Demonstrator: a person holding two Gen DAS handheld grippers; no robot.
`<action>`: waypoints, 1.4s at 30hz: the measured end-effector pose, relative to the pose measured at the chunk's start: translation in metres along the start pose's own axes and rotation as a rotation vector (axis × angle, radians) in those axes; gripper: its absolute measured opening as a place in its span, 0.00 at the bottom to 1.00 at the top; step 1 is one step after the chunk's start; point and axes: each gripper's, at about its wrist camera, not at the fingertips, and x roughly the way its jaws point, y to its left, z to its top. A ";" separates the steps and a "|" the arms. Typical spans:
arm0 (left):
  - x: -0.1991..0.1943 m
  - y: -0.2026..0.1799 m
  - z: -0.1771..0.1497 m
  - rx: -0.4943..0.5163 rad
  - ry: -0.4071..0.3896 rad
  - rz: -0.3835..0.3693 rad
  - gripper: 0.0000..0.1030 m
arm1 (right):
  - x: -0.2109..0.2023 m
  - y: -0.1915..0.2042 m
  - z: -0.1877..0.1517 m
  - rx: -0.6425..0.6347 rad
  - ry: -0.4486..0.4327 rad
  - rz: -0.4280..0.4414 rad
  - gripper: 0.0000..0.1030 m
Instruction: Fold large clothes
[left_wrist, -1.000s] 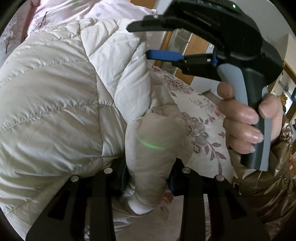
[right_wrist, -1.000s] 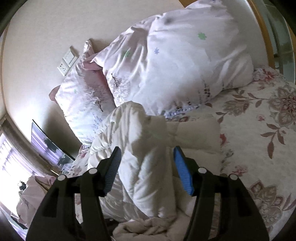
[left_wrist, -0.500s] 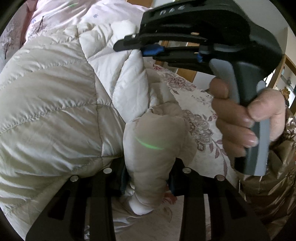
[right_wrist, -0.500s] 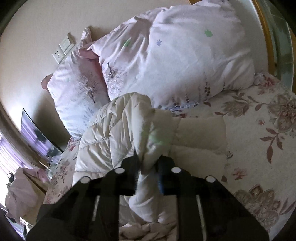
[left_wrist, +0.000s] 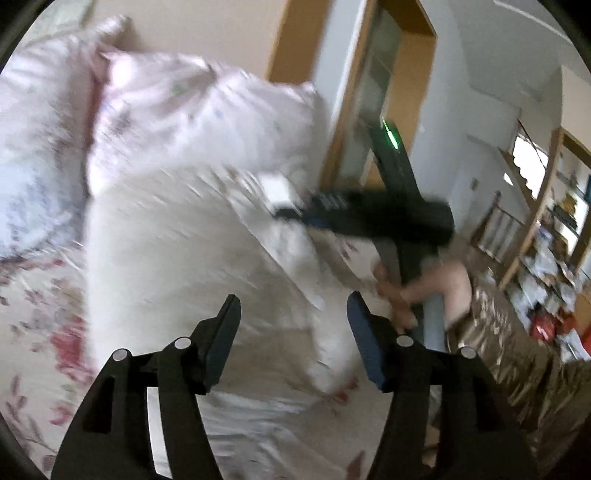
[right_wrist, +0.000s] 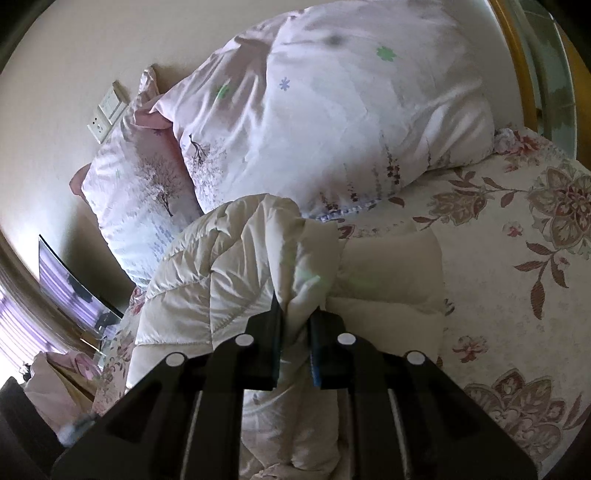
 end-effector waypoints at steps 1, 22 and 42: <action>-0.006 0.009 0.006 -0.011 -0.026 0.033 0.60 | 0.001 -0.002 0.000 0.004 -0.002 0.006 0.13; 0.018 0.111 0.033 -0.209 0.014 0.188 0.60 | 0.024 -0.035 -0.005 0.107 0.037 0.017 0.15; 0.046 0.145 0.040 -0.229 0.074 0.248 0.60 | 0.038 -0.052 -0.012 0.141 0.071 -0.034 0.15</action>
